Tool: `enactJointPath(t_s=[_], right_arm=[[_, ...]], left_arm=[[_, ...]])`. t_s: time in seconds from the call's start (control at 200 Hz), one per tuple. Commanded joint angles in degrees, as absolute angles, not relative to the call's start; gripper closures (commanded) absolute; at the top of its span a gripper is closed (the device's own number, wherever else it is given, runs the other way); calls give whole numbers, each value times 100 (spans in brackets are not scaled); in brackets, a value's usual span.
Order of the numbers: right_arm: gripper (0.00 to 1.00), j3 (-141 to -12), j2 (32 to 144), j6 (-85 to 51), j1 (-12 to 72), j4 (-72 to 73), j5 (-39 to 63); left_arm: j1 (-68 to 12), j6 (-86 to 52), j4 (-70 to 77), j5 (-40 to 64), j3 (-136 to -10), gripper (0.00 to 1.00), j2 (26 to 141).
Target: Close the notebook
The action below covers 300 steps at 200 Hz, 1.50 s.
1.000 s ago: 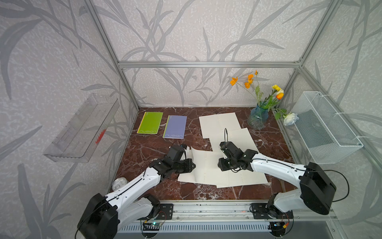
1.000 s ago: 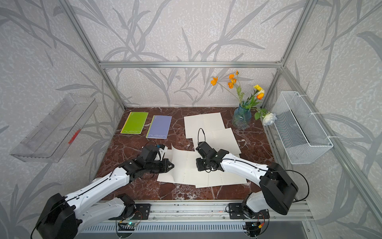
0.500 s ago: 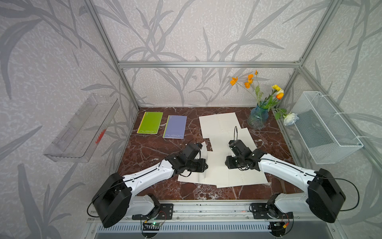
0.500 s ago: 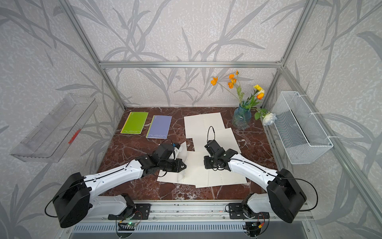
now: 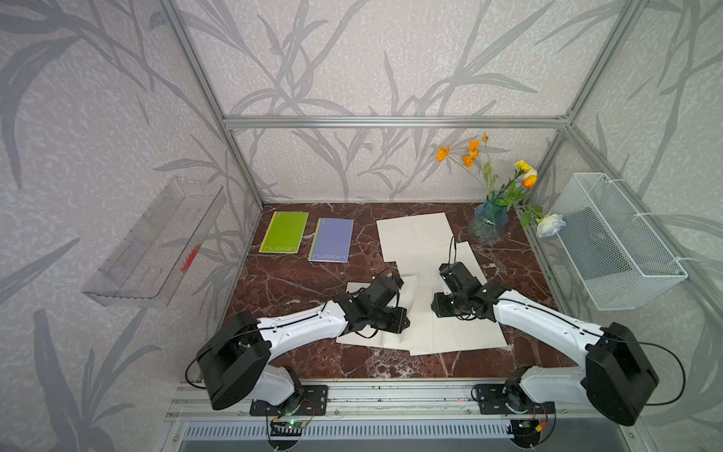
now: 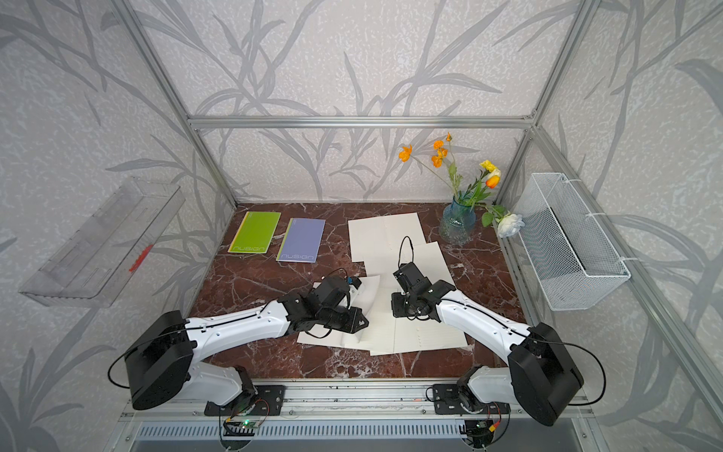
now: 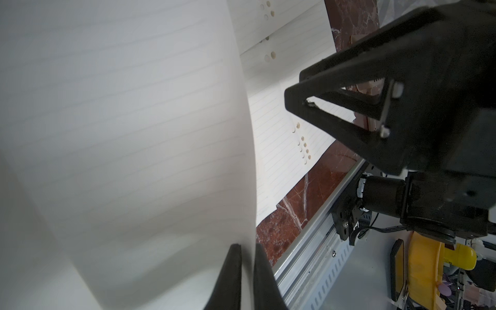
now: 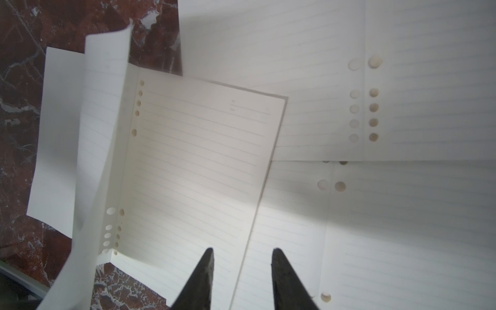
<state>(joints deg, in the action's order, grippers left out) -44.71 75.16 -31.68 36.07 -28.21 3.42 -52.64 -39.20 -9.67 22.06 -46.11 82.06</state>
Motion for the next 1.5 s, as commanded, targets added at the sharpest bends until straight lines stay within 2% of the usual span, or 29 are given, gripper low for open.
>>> enactJointPath(t_s=[0.0,0.325,0.44,0.535,0.65,0.805,0.985,1.16,1.359,1.494], right_arm=[[62,-4395,7374,-3105,3530,-2957,237],[61,-4465,7373,-2987,3367,-3017,277],[61,-4474,7387,-2962,3330,-3023,299],[61,-4474,7383,-2937,3301,-3015,307],[61,-4474,7409,-2918,3266,-2997,334],[61,-4500,7409,-2877,3226,-2988,381],[60,-4564,7529,-2666,3241,-2869,837],[60,-4611,7750,-2576,3563,-2645,1038],[62,-5061,8363,-2613,4251,-2531,913],[64,-5437,8873,-2640,4560,-2433,940]], left_arm=[[-5374,-3914,-834,2197,-4864,88,8311],[-5562,-3903,-715,2276,-5234,82,8741],[-5590,-3884,-764,2268,-5360,72,8824],[-5590,-3868,-803,2218,-5401,59,8804],[-5590,-3839,-916,2121,-5435,53,8735],[-5590,-3772,-1197,1845,-5408,50,8583],[-5428,-3942,-1720,1026,-4903,47,7980],[-4861,-4387,-2418,274,-4016,43,6978],[-4316,-4823,-3005,-1,-3191,39,5809],[-4135,-5013,-3408,-190,-3002,38,5499]])
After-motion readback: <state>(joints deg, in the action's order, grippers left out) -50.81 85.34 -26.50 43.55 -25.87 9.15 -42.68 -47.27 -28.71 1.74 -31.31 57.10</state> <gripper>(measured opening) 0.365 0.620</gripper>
